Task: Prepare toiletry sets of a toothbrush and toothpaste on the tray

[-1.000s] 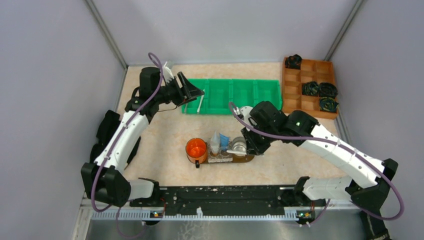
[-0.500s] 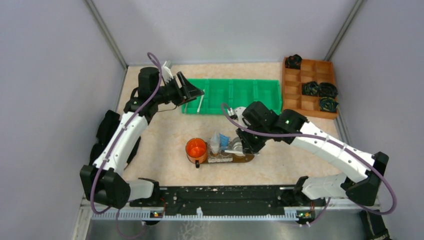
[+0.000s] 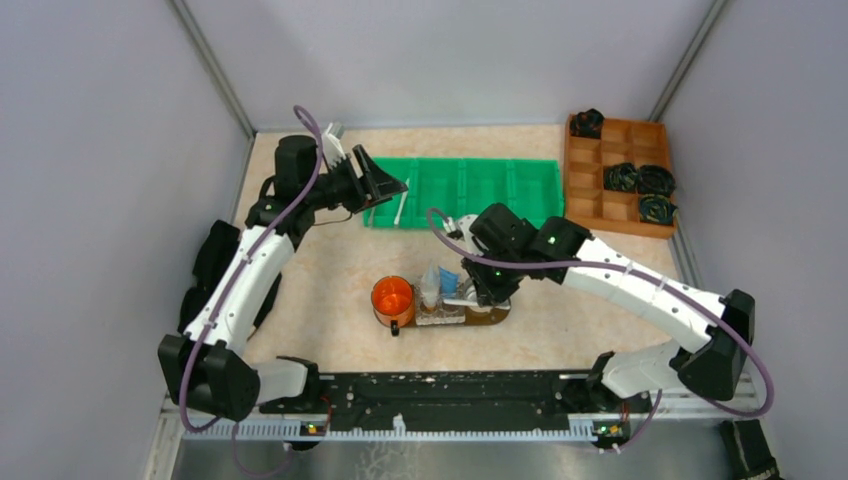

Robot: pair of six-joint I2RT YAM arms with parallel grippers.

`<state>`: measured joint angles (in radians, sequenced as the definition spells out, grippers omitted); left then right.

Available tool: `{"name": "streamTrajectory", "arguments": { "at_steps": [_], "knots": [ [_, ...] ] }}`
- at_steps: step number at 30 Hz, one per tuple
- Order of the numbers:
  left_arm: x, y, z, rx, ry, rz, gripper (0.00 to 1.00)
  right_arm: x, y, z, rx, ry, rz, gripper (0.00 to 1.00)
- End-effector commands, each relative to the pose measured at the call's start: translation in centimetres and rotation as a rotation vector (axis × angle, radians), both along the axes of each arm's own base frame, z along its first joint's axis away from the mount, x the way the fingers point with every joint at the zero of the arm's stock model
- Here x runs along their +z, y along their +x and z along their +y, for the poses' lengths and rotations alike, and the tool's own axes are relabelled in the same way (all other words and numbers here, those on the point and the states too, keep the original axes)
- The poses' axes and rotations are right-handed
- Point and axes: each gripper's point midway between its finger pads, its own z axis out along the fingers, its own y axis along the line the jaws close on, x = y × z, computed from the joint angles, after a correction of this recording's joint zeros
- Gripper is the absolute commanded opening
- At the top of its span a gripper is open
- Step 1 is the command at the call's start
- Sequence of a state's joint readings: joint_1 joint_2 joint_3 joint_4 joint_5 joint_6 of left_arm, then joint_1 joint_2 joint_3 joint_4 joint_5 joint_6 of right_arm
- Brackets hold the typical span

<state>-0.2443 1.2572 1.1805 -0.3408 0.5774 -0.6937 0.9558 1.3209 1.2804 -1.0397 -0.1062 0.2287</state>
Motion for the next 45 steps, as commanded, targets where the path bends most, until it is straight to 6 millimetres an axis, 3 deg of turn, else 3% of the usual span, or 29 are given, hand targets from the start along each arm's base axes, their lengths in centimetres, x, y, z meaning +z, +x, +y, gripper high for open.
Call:
{"name": "streamTrajectory", "arguments": {
  "at_steps": [1,7,27,39,45],
  "knots": [
    [1.1,-0.5,0.2,-0.017,0.006,-0.037,0.68,-0.6,0.7,0.7,0.006,-0.009,-0.037,0.08],
    [1.2,-0.5,0.2,-0.023,0.01,-0.041,0.68,-1.2,1.2,1.2,0.008,-0.017,-0.038,0.07],
    [0.8,-0.4,0.1,-0.029,0.013,-0.036,0.68,-0.4,2.9,3.3,0.027,-0.013,-0.062,0.08],
    [0.4,-0.1,0.1,-0.03,0.013,-0.027,0.68,-0.8,3.0,3.4,0.027,-0.024,-0.058,0.14],
    [0.3,0.0,0.1,-0.03,0.012,-0.027,0.68,-0.5,3.1,3.6,0.027,-0.02,-0.061,0.23]
  ]
}}
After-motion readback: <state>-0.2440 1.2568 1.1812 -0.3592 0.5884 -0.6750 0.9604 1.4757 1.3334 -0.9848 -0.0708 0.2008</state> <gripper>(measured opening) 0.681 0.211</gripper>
